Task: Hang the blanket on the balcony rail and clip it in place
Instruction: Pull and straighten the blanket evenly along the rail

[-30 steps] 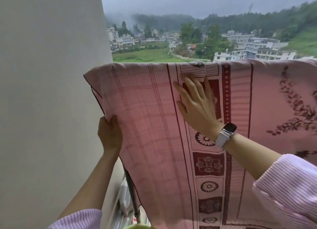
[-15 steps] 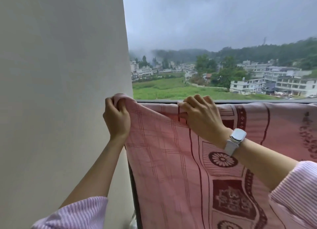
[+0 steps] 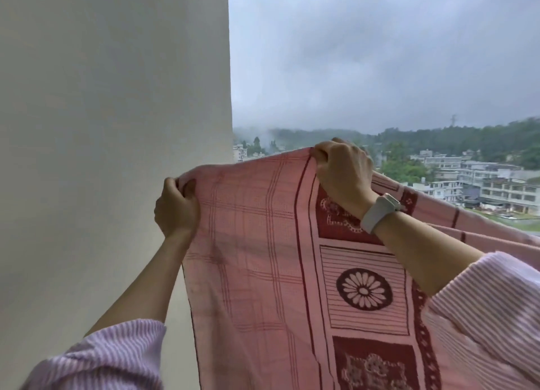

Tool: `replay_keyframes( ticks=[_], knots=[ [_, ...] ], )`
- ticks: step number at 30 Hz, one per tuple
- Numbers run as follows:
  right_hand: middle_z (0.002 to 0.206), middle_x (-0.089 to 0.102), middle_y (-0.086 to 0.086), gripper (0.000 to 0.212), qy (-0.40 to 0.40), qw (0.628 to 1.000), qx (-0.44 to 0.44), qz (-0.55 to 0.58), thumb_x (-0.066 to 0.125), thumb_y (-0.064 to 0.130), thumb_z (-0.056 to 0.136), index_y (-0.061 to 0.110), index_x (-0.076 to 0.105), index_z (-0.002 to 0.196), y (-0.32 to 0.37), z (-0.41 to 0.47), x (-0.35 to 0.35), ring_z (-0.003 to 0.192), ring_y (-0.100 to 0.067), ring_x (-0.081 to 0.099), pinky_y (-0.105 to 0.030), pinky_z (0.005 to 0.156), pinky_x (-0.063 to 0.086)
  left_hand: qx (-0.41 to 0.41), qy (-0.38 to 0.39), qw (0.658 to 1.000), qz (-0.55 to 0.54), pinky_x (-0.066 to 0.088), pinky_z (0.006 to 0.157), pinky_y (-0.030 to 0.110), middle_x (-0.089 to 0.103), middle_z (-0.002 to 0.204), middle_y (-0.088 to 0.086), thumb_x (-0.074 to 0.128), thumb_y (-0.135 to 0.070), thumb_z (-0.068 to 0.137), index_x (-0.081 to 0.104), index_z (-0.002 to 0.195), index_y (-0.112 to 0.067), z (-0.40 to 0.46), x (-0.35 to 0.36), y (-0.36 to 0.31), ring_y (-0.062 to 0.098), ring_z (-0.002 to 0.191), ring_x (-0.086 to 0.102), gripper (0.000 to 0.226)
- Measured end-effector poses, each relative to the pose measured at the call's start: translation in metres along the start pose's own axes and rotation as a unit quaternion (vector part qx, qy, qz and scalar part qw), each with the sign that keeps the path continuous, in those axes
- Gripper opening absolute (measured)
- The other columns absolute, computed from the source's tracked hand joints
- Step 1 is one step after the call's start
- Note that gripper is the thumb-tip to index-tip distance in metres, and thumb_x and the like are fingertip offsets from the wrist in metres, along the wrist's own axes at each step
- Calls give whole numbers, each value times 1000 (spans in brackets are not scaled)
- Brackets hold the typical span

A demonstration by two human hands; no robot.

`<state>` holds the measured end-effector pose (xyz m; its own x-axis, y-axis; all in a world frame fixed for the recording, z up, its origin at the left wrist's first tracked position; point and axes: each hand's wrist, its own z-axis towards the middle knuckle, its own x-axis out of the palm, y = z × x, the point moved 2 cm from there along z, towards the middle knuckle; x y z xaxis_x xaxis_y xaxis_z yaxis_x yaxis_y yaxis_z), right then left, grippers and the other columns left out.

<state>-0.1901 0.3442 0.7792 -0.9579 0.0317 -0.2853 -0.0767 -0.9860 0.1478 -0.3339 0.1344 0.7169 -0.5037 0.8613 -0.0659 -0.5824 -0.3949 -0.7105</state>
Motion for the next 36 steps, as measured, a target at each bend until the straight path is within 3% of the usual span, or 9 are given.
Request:
replay_keyframes(
  ticks=[5, 10, 14, 19, 21, 25, 27, 29, 36],
  knots=[
    [67, 56, -2, 23, 133, 982, -9, -133, 44, 7, 85, 11, 63, 73, -4, -4, 33, 71, -21, 52, -33, 84, 31, -113, 174, 974, -86, 42, 77, 31, 58, 117, 19, 61, -20, 85, 49, 116, -2, 10, 14, 33, 30, 99, 57, 37],
    [83, 66, -4, 21, 248, 964, -45, -90, 46, 14, 89, 15, 67, 86, 0, -37, 33, 69, -17, 47, -30, 77, 34, -187, 346, 914, -103, 44, 68, 26, 52, 111, 10, 66, -27, 81, 41, 125, -11, -29, 6, 67, 21, 92, 56, 53],
    [84, 68, -3, 33, 262, 957, -124, -35, 39, 32, 95, 14, 67, 90, 31, -74, 27, 67, -18, 58, -17, 47, 26, -115, 265, 956, -59, 47, 82, 33, 53, 117, 13, 60, -35, 84, 57, 109, -15, -34, -6, 70, 23, 97, 56, 32],
    [102, 68, 3, 32, 213, 964, -156, -38, 42, 43, 92, 24, 62, 107, 33, -108, 23, 84, -18, 63, -22, 61, 30, 55, 276, 951, -124, 40, 98, 33, 52, 120, 5, 57, -45, 82, 57, 114, -17, -75, -19, 35, 16, 110, 50, 42],
    [103, 68, -3, 32, 176, 971, -159, -41, 51, 40, 89, 20, 61, 112, 26, -116, 17, 91, -24, 63, -26, 68, 37, 23, 250, 962, -108, 37, 102, 38, 47, 128, 9, 59, -52, 77, 50, 121, -15, -92, -18, 49, 22, 120, 45, 59],
    [99, 65, -6, 20, 84, 979, -171, -75, 54, 25, 87, 13, 61, 102, 15, -139, 15, 91, -28, 58, -39, 79, 42, -159, 239, 952, -109, 49, 81, 42, 56, 110, 12, 61, -59, 71, 47, 115, -5, -128, -21, 88, 28, 99, 54, 72],
    [95, 65, -5, 11, 59, 985, -153, -61, 56, 20, 87, 12, 62, 92, 15, -144, 17, 89, -23, 53, -35, 78, 36, -150, 210, 960, -111, 40, 60, 25, 54, 75, 2, 58, -42, 84, 53, 83, -9, -137, -25, 93, 17, 68, 48, 34],
    [88, 64, -4, 9, 36, 991, -122, -32, 56, 17, 85, 12, 62, 81, 17, -140, 17, 86, -17, 45, -30, 76, 31, -114, 153, 975, -115, 30, 47, 18, 41, 57, -3, 53, -28, 90, 42, 60, -15, -129, -31, 91, 11, 53, 34, 34],
    [89, 61, -9, 17, 137, 979, -145, -48, 51, 20, 87, 8, 62, 88, 30, -114, 17, 85, -27, 54, -39, 72, 45, -50, 51, 993, -90, 26, 59, 26, 58, 77, 17, 50, -22, 91, 56, 81, 2, -72, -34, 74, 23, 69, 45, 27]
  ],
)
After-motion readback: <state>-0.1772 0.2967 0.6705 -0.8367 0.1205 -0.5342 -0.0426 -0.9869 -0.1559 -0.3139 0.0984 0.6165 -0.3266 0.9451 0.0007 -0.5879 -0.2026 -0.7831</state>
